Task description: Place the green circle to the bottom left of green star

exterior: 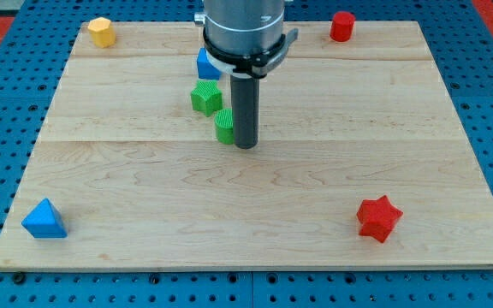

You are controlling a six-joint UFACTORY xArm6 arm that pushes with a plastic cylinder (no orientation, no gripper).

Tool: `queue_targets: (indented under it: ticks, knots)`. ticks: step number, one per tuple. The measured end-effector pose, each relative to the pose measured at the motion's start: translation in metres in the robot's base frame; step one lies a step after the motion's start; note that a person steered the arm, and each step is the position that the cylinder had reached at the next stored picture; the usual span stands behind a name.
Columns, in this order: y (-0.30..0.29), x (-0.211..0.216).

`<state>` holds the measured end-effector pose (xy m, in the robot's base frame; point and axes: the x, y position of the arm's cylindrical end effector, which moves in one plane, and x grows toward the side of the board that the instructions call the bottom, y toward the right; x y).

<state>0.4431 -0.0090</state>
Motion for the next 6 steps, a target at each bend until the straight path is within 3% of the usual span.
queue_targets:
  ticks: [1, 2, 3, 5, 6]
  knots:
    - [0.004, 0.0]
    - [0.024, -0.029]
    - [-0.001, -0.037]
    - [-0.037, -0.016]
    - [-0.011, 0.036]
